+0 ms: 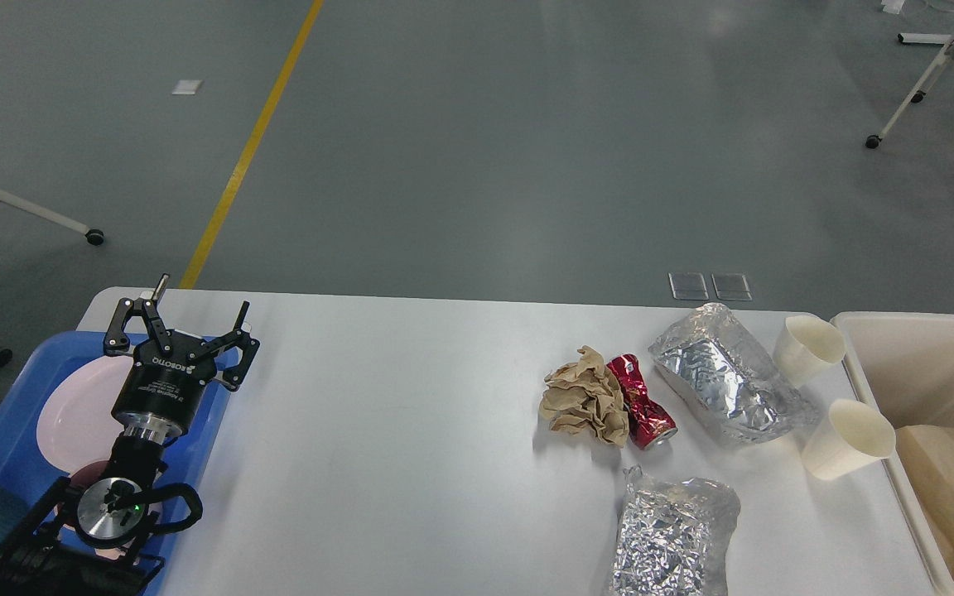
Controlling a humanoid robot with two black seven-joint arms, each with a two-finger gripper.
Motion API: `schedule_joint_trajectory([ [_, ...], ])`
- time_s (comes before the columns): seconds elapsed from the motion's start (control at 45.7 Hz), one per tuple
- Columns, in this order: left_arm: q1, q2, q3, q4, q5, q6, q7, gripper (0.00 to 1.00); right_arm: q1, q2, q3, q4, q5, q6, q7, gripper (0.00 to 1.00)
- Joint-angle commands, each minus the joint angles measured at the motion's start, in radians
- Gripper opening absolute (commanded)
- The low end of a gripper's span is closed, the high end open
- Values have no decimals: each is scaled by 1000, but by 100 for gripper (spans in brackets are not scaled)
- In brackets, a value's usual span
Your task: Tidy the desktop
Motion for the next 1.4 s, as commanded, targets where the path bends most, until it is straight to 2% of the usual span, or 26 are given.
schedule_joint_trajectory([
  [0.0, 0, 0, 0, 0, 0, 1, 0, 97, 204, 50, -37, 169, 23, 34, -44, 100],
  [0.066, 0, 0, 0, 0, 0, 1, 0, 96, 299, 117, -107, 244, 86, 38, -43, 100],
  [0.175, 0, 0, 0, 0, 0, 1, 0, 97, 416, 346, -278, 328, 273, 51, -37, 100],
  [0.262, 2, 0, 0, 0, 0, 1, 0, 96, 468, 394, -324, 410, 365, 51, 4, 100],
  [0.328, 2, 0, 0, 0, 0, 1, 0, 97, 508, 397, -322, 465, 371, 44, 76, 100],
  [0.503, 2, 0, 0, 0, 0, 1, -2, 97, 583, 458, -315, 646, 359, 12, 323, 95],
  [0.547, 2, 0, 0, 0, 0, 1, 0, 96, 586, 476, -304, 670, 359, -11, 366, 93],
  [0.59, 0, 0, 0, 0, 0, 2, 0, 96, 591, 480, -286, 698, 355, -43, 388, 92],
  [0.743, 0, 0, 0, 0, 0, 2, 0, 96, 589, 493, -275, 715, 328, -164, 400, 92],
  [0.896, 0, 0, 0, 0, 0, 1, 0, 96, 556, 492, -275, 723, 305, -199, 402, 92],
  [1.137, 0, 0, 0, 0, 0, 1, 0, 96, 355, 469, -273, 680, 293, -221, 396, 92],
  [1.378, 2, 0, 0, 0, 0, 1, 0, 96, 145, 467, -255, 677, 246, -371, 390, 92],
])
